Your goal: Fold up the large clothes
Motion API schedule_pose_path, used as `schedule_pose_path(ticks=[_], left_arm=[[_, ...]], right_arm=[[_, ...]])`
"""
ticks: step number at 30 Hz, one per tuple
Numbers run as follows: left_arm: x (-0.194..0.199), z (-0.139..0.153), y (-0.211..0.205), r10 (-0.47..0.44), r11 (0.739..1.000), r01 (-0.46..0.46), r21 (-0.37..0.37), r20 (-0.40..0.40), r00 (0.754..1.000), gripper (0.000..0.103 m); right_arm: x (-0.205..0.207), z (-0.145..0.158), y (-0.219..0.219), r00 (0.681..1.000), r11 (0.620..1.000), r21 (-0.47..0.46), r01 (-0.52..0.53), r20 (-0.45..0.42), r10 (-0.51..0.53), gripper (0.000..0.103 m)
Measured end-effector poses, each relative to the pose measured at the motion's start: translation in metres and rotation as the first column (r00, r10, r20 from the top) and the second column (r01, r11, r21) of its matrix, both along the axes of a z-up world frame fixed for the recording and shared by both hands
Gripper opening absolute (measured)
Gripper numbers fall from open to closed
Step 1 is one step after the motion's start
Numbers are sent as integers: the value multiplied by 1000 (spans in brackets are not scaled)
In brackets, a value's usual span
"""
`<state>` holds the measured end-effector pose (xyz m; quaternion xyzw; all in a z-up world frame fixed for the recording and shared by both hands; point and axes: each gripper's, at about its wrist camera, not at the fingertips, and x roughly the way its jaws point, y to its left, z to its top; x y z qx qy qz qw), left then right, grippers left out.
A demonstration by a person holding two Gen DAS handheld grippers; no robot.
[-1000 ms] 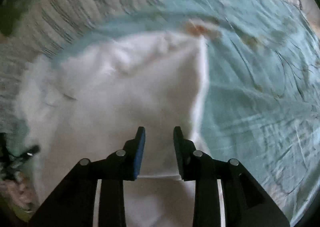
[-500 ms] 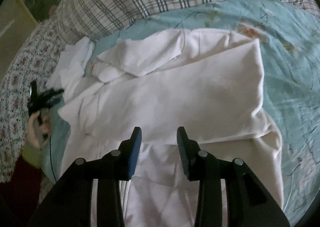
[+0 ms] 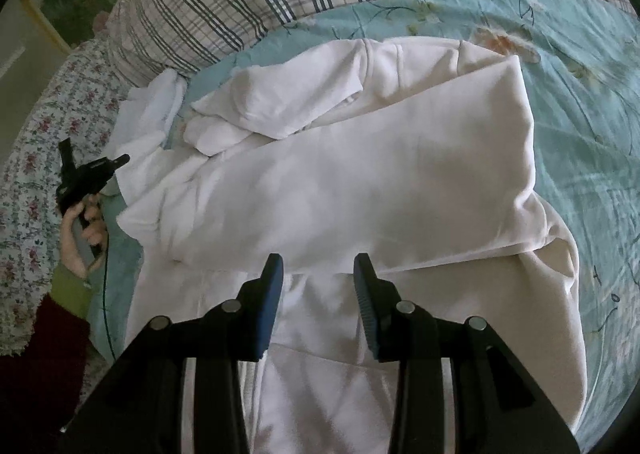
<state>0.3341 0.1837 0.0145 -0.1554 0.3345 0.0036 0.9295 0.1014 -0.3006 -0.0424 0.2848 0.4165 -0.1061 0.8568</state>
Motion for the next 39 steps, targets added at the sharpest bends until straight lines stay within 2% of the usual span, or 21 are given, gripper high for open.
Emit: schedule_pose_path(ticks=[4,8,13,16,18,21,24,26,28,29,30,31,34,37,39], left_arm=[[-38,19,-59,-135,990,138,-37,75,988,2],[-61,19,-124,-271,957,279,-80,101,957,2],[-63,-7,-201,-410,903,413,-114,55,911,2],[-59,-28,-241,-461,880,460,-119,20,887,2],[-56,-43,-263,-495,862,491,-128,-1,869,2],[-50,-60,-291,-535,842,529,-102,-29,845,2],[-47,-82,-312,-588,809,579,-101,-93,804,4],[-49,-94,-317,-599,800,592,-93,-146,787,11],[-60,-98,-309,-610,792,599,-115,-163,775,34],[-67,-96,-302,-611,792,599,-120,-158,776,41],[-75,-94,-295,-609,793,597,-121,-151,778,53],[-86,-90,-285,-607,795,595,-120,-139,782,58],[-115,-80,-248,-586,810,573,-126,-124,801,59],[-132,-79,-213,-521,854,513,-89,-152,840,59],[-136,-86,-192,-457,888,458,-44,-195,868,59]], right_arm=[[-5,5,4,1000,1000,3,0,23,0,37],[-15,8,5,999,1000,18,16,47,-17,37],[-31,8,-4,997,997,40,60,56,-62,37],[-42,8,-14,992,993,48,105,59,-108,38],[-48,8,-21,989,989,53,134,58,-137,38],[-52,12,-27,985,987,52,154,67,-158,38],[-50,14,-30,985,987,44,157,68,-160,38],[-46,13,-30,985,986,46,160,66,-162,38],[-40,13,-29,986,987,46,153,64,-156,38],[-37,12,-28,987,988,45,147,64,-150,40],[-33,12,-26,988,990,43,137,64,-139,45],[-28,13,-22,990,992,36,123,65,-125,47],[-9,12,-8,996,998,16,65,64,-66,49],[14,11,11,999,1000,-30,-2,46,3,49],[38,8,31,997,993,-93,-73,24,76,52]])
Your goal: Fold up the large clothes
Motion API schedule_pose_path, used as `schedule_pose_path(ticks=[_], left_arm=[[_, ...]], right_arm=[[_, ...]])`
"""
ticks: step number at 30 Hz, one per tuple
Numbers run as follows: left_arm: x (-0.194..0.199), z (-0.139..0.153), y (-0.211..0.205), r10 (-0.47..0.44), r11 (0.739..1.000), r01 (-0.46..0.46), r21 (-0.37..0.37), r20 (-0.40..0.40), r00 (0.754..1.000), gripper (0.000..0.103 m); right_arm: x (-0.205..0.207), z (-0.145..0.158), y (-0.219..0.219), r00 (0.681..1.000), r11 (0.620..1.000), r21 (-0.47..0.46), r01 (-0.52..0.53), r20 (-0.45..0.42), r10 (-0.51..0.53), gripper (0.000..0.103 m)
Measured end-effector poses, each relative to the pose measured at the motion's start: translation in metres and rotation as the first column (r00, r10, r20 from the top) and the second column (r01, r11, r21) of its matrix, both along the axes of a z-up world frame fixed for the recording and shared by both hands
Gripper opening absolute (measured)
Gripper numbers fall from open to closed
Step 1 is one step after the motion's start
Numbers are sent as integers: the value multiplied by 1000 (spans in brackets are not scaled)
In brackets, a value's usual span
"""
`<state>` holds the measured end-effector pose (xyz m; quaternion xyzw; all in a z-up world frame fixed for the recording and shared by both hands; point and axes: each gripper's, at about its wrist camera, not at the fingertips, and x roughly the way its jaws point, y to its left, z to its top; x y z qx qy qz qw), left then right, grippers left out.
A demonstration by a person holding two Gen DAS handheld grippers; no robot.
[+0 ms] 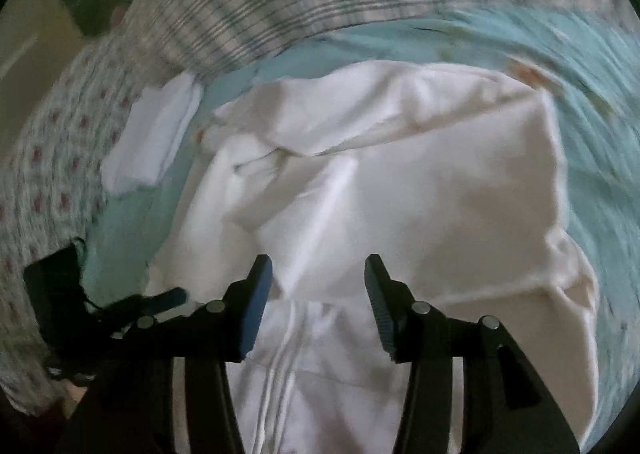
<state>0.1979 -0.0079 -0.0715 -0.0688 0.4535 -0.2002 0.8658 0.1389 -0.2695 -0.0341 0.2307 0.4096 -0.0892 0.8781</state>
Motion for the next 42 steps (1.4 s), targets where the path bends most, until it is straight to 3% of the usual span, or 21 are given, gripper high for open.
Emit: schedule_pose_path(ticks=[3,5,8,9,10,11,12,14,17,19,20,21,23,26,28,29,30,34,36,40,42], left_arm=[[1,-13,27,97,991,-95,98,-20,995,57],[2,-14,44,162,978,-160,136,-7,987,57],[8,-12,63,267,947,-271,172,46,963,57],[11,-13,67,285,940,-290,178,52,957,57],[16,-16,71,304,933,-307,189,45,951,56],[20,-19,73,319,927,-319,197,33,947,54],[24,-22,73,334,920,-332,208,27,942,53],[26,-24,74,347,910,-345,228,34,937,53],[32,-26,69,368,894,-367,257,45,929,55],[33,-27,73,378,891,-377,254,45,925,55],[32,-27,74,382,890,-381,251,44,923,55],[31,-28,76,387,889,-385,248,42,921,54],[31,-27,77,392,890,-389,239,39,919,53],[30,-27,83,418,874,-413,256,37,908,55],[29,-29,92,432,880,-425,213,13,902,55],[29,-28,96,438,881,-431,194,6,899,55],[29,-29,98,437,883,-429,190,3,900,55],[30,-28,93,430,880,-423,219,14,903,55],[30,-28,94,434,879,-425,215,10,901,55],[29,-26,106,484,852,-475,220,16,875,55],[29,-25,121,510,850,-501,163,-15,860,56]], right_arm=[[31,-6,28,995,989,-120,-91,-46,86,65],[52,-15,47,985,957,-242,-158,-109,135,67],[77,-37,64,965,889,-397,-230,-212,155,67],[83,-44,63,962,871,-433,-232,-232,141,65],[86,-49,59,964,865,-451,-218,-236,120,55],[86,-50,53,967,875,-438,-204,-232,109,22],[87,-50,45,971,894,-412,-175,-224,86,16],[73,-39,23,987,932,-355,-70,-160,14,15],[41,-28,-10,991,961,-268,71,-93,-99,15],[15,-32,-39,982,975,-144,167,-69,-178,22],[6,-35,-47,978,977,-99,188,-71,-196,33],[-1,-39,-56,972,973,-83,214,-85,-221,38],[-11,-44,-66,963,967,-71,246,-94,-252,38],[-22,-51,-79,958,958,44,282,-71,-279,38],[-27,-49,-78,954,954,46,297,-56,-295,33],[-30,-45,-76,950,950,27,310,-43,-309,19],[-39,-41,-75,943,943,-4,332,-32,-332,13],[-52,-46,-85,922,924,41,381,-94,-376,17],[-62,-41,-87,914,914,54,402,-77,-397,25],[-74,-18,-82,901,901,-47,431,-23,-433,35],[-73,-11,-81,906,905,-59,421,-5,-422,36]])
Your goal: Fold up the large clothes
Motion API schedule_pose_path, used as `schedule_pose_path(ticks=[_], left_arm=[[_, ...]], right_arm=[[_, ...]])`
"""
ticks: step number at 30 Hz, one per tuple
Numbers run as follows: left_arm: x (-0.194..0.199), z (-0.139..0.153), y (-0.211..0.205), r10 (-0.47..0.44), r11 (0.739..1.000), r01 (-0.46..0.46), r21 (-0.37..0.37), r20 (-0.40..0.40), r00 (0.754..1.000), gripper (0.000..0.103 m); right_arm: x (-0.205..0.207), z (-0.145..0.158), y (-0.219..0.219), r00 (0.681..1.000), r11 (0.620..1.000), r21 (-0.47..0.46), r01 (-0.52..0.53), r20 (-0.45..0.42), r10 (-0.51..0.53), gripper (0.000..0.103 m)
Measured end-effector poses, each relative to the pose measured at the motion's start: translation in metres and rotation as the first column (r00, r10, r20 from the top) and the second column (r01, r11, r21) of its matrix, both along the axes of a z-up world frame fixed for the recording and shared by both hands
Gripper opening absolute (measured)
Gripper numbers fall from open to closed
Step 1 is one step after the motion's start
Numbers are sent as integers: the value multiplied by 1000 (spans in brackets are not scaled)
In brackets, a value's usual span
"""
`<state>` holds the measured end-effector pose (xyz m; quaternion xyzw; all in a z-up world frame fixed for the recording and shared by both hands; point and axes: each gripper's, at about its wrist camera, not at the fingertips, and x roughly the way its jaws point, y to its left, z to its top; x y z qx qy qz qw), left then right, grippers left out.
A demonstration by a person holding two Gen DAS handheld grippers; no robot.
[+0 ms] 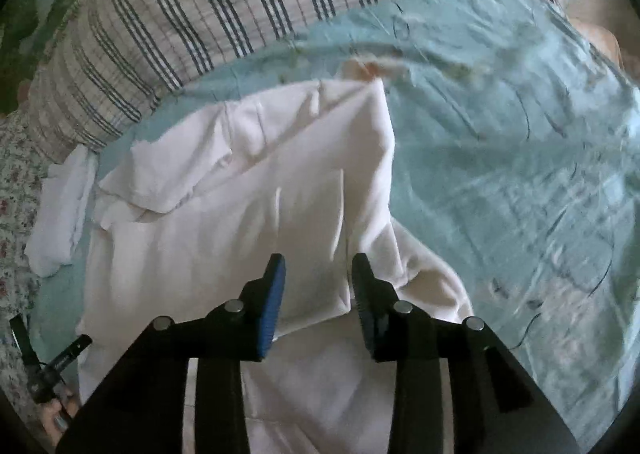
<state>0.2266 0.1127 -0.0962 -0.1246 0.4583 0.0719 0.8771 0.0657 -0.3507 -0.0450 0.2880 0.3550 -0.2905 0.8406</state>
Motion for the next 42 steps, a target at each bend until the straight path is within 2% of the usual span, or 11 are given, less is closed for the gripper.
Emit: schedule_pose_path(ticks=[3,7,12,17,21,24,29,32,36,38,42], left_arm=[[-5,9,4,-1,1000,1,-24,-18,1000,55],[-20,41,-17,-120,986,128,-107,80,990,52],[1,48,-74,-315,920,339,-195,144,938,56],[38,3,-88,-279,959,279,-56,-2,960,52],[36,10,-70,-281,957,281,-76,16,960,46],[45,25,-57,-266,958,270,-100,46,963,51],[85,48,-37,-231,957,243,-162,86,969,52],[125,53,-35,-222,957,233,-171,80,972,58],[169,48,-23,-219,934,226,-277,56,974,69],[189,44,-22,-228,922,231,-311,48,972,73],[222,31,-28,-243,930,237,-281,15,970,71]], right_arm=[[6,7,1,999,999,-2,-45,27,45,36],[28,2,11,985,985,28,-172,32,171,36],[60,-16,18,967,966,62,-252,-13,254,36],[77,-41,15,950,949,116,-293,-77,303,36],[64,-46,2,960,958,124,-257,-82,268,14],[70,-29,7,967,970,64,-235,-84,240,29],[115,5,20,934,934,4,-358,-7,358,47],[155,25,32,896,894,-67,-443,5,444,50],[225,38,39,839,832,-127,-541,-17,543,63],[254,35,43,810,800,-134,-584,-41,585,63],[304,14,44,764,758,-100,-645,-120,634,63]])
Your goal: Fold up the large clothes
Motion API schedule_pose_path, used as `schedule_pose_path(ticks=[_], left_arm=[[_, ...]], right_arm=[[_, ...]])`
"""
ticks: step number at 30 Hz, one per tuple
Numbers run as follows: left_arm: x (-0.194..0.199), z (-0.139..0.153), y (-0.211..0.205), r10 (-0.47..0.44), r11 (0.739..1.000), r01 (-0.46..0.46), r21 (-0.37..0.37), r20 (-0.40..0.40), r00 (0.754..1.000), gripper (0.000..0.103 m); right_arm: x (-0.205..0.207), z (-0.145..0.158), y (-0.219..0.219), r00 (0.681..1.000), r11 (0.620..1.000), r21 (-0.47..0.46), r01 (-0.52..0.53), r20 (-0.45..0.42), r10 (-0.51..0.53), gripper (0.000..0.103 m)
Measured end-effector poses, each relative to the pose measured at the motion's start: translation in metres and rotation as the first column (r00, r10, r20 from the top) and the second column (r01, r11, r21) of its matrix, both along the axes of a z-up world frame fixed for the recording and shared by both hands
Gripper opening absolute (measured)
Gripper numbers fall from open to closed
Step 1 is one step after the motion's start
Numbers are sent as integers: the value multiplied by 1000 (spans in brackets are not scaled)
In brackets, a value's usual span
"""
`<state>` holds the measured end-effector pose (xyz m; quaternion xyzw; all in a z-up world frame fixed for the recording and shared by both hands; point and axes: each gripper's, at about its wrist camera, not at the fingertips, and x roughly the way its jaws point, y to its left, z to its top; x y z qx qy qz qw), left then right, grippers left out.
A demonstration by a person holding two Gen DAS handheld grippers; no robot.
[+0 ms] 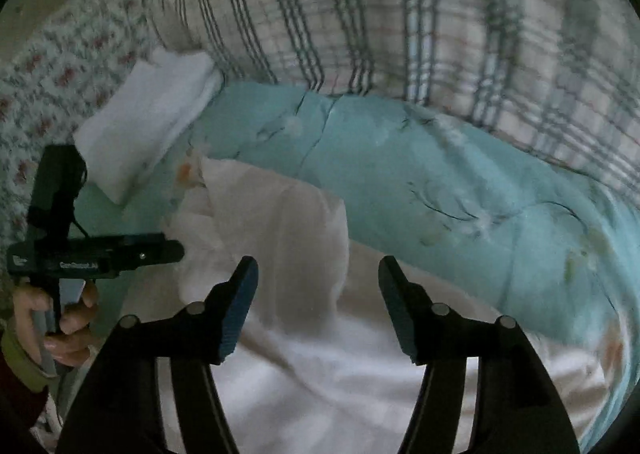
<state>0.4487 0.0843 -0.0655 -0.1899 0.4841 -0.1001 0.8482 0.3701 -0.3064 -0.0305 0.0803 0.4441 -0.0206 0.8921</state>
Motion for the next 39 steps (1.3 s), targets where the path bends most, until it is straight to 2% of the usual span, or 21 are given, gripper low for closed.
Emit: schedule_pose_path(ticks=[1,2,3,4,7,10,14,17,19,22,24,26,28,30,32,34,37,38,39], left_arm=[[6,-2,-3,-7,1000,7,23,3,1000,61],[12,-2,-7,-20,998,19,57,13,1000,50],[15,-2,-10,-30,996,29,86,21,999,22],[18,0,-14,-45,992,41,123,29,999,4],[11,16,-21,-82,981,62,184,103,991,3],[-13,41,-33,-134,963,77,258,209,969,1],[-59,63,-57,-235,916,99,390,320,918,0],[-89,59,-71,-307,892,143,429,342,888,0],[-101,48,-80,-341,879,183,440,315,886,0],[-104,40,-86,-363,892,248,379,269,892,0],[-95,42,-88,-371,905,288,314,245,896,0],[-83,47,-94,-381,910,321,263,223,897,11],[-67,52,-103,-387,912,337,235,218,896,56],[-42,50,-113,-383,913,338,231,192,904,80],[-16,46,-123,-382,912,344,225,154,911,80],[14,33,-133,-387,907,363,214,83,918,80],[43,10,-147,-441,885,436,166,-5,897,79],[49,3,-151,-457,876,455,158,-24,889,74],[52,-2,-155,-475,867,473,155,-23,879,43]], right_arm=[[7,-6,-2,1000,1000,6,-5,-25,5,62],[13,-11,-5,999,1000,13,-8,-50,9,40],[16,-15,-9,998,1000,21,-3,-67,4,5],[16,-14,-14,998,1000,29,10,-64,-8,5],[-6,12,-33,997,997,27,67,41,-68,4],[-45,46,-53,980,992,52,118,155,-125,4],[-112,69,-67,951,984,44,173,253,-179,4],[-165,60,-66,938,984,38,173,298,-177,4],[-189,43,-62,945,985,29,168,280,-169,4],[-204,12,-57,964,982,19,185,190,-186,4],[-208,1,-58,967,981,34,193,166,-196,4],[-207,-3,-58,968,981,36,193,157,-196,4],[-204,-5,-58,970,982,35,187,150,-191,5],[-202,-5,-58,970,981,48,186,147,-192,5],[-198,-6,-59,970,981,59,187,149,-193,5],[-195,-6,-61,969,980,72,188,149,-197,5],[-194,-7,-62,968,978,89,190,151,-202,5],[-193,-8,-63,967,977,97,190,151,-203,5],[-192,-9,-65,967,976,103,190,150,-204,5]])
